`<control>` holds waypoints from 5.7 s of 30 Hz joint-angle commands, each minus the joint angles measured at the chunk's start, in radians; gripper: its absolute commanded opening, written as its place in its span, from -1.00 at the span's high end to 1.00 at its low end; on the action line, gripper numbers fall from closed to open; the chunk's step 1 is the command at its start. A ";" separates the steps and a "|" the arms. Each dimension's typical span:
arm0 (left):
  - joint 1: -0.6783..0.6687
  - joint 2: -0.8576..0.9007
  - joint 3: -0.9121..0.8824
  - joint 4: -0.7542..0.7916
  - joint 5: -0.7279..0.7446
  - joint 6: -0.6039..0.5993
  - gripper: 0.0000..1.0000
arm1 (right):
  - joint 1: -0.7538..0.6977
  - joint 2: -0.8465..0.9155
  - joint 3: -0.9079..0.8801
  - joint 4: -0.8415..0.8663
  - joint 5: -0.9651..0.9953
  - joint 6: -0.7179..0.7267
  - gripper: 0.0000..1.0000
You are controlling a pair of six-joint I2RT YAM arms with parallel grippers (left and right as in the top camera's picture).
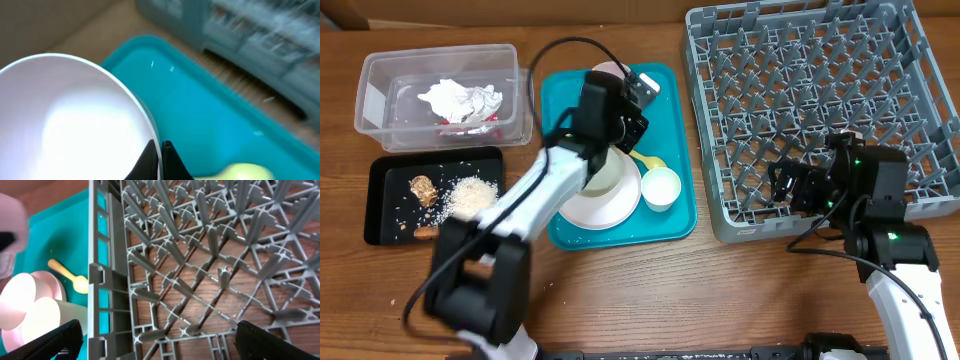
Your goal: Sort waste into correct bins and load items into the dishwasher
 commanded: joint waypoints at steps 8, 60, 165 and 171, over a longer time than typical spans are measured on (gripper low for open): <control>-0.001 0.179 0.000 0.098 -0.074 0.060 0.07 | 0.000 -0.004 0.021 0.015 -0.012 -0.004 -1.00; 0.486 0.134 0.917 -1.118 0.148 -0.479 -1.00 | 0.490 1.114 0.939 0.243 0.042 0.275 0.93; 0.486 0.134 0.917 -1.118 0.148 -0.479 -1.00 | 0.704 1.123 0.918 -0.215 -0.027 0.066 0.31; 0.486 0.134 0.917 -1.118 0.148 -0.479 -1.00 | 0.709 1.124 0.922 -0.193 -0.027 0.066 0.92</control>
